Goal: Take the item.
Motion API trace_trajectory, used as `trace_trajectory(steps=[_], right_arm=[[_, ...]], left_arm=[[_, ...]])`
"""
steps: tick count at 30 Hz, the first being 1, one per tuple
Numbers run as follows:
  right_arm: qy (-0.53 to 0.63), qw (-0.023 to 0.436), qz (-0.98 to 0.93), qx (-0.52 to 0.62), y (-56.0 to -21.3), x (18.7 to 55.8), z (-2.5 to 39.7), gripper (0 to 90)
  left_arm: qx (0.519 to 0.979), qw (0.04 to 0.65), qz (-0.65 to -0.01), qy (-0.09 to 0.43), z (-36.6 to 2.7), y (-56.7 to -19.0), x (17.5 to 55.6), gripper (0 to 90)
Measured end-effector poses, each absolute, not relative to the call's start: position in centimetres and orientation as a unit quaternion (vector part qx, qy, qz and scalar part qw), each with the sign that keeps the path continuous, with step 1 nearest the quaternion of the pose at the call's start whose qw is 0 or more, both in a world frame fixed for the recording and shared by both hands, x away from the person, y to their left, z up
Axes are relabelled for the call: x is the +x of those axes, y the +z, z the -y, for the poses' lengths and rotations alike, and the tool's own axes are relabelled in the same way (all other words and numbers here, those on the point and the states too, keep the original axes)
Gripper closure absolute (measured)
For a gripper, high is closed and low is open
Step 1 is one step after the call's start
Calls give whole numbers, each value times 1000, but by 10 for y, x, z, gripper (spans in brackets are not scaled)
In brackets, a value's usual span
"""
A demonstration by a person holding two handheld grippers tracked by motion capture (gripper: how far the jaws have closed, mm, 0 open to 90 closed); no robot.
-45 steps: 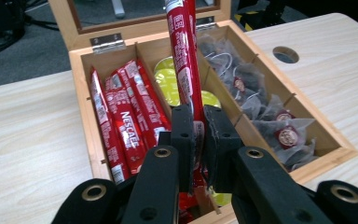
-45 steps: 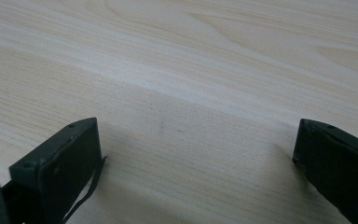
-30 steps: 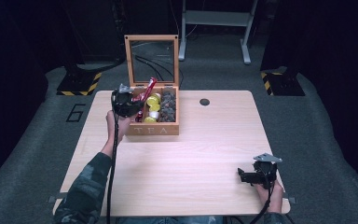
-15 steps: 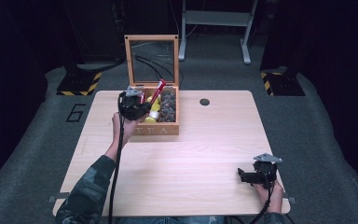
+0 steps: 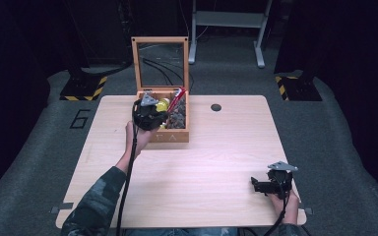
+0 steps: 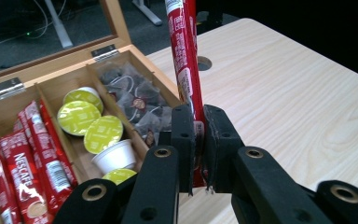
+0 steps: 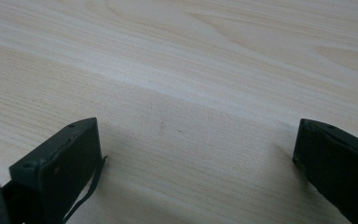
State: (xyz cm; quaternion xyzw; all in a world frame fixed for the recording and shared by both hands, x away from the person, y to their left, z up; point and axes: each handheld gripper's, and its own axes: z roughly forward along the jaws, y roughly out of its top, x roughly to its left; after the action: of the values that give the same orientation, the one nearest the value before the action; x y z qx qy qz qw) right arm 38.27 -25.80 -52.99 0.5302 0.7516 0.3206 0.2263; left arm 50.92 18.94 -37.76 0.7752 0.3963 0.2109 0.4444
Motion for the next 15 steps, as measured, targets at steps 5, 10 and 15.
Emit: trace_trajectory(steps=[5,10,15], right_arm=[[321,226,-751,530,-530,383,258,3],[321,226,-751,530,-530,383,258,3],[321,226,-751,530,-530,383,258,3]], left_arm=[[782,444,-386,204,-180,-380,504,829],[788,446,-375,197,-172,-383,500,829],[796,445,-364,189,-162,-388,496,829]])
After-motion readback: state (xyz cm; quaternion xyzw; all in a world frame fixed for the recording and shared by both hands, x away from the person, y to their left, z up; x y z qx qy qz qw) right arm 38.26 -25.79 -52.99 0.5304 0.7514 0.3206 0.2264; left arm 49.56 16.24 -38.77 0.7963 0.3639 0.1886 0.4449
